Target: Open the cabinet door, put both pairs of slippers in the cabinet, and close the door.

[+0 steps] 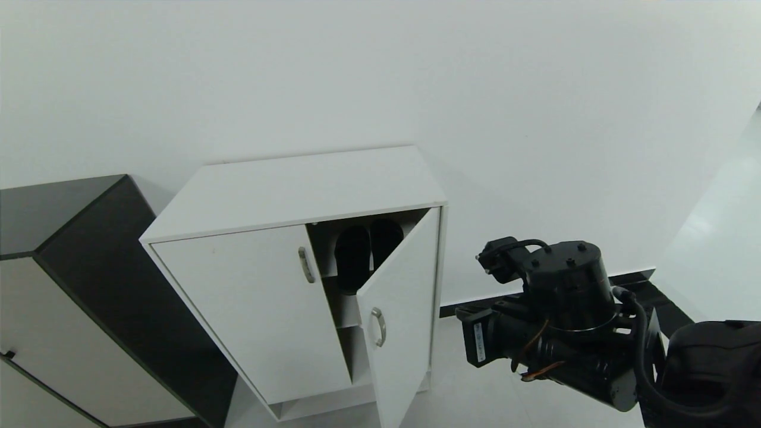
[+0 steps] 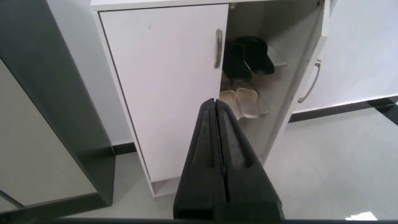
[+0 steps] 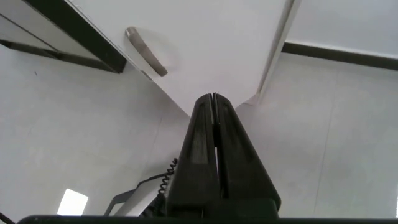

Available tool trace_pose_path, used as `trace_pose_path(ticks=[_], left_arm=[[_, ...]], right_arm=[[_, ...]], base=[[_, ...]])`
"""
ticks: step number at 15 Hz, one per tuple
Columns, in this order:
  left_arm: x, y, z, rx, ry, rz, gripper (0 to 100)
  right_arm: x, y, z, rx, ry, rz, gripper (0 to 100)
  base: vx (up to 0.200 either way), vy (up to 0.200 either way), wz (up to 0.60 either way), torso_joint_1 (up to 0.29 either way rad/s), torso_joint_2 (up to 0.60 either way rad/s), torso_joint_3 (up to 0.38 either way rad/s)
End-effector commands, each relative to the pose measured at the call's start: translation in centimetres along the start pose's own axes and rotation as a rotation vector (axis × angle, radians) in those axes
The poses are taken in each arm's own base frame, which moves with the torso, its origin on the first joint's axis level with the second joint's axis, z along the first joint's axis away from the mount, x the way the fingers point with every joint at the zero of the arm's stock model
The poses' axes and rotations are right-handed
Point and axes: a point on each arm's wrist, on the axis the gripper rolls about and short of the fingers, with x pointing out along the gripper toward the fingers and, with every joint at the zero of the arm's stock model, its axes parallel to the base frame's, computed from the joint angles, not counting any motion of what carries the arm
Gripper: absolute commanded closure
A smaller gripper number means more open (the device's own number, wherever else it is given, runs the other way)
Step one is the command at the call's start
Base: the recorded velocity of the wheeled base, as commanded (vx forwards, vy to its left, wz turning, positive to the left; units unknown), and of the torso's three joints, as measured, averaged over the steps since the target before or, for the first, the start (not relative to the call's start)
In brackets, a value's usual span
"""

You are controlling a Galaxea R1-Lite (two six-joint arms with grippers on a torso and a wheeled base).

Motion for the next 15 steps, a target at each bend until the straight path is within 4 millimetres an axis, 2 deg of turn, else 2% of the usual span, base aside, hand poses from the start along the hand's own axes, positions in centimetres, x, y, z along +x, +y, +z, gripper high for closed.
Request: trace_pose_path(ticks=[1,3,8,10,12,15], left_arm=[[0.0,0.0,0.0,-0.001,0.000,0.001,100],[0.0,0.0,0.0,0.001,0.000,0.001,100],[0.0,0.0,0.0,-0.001,0.000,0.001,100],[0.0,0.0,0.0,0.001,0.000,0.001,100],[0.0,0.0,0.0,0.001,0.000,0.001,100],[0.0,0.0,0.0,0.002,0.000,0.001,100]], right_arm=[[0.2,0.1,-0.2,-0.005,0.008,-0.001,100],[0.2,0.1,-0.2,-0.005,0.009,0.000,100],[-0.6,-0.6,0.2,-0.018,-0.038,-0.009,100],[-1.7,-1.4,-0.3,-0.067,-0.019,0.011,100],[-1.8,-2.0,-1.5,-0.096,0.031,0.019,100],[-1.3,-2.5,-2.3,-0.122,0.067,0.003,100]], base=[[0.000,0.000,0.60,0.007,0.01,0.007],[0.000,0.000,0.60,0.005,0.00,0.000],[0.000,0.000,0.00,0.000,0.00,0.000],[0.000,0.000,0.00,0.000,0.00,0.000],[0.000,0.000,0.00,0.000,0.00,0.000],[0.000,0.000,0.00,0.000,0.00,0.000]])
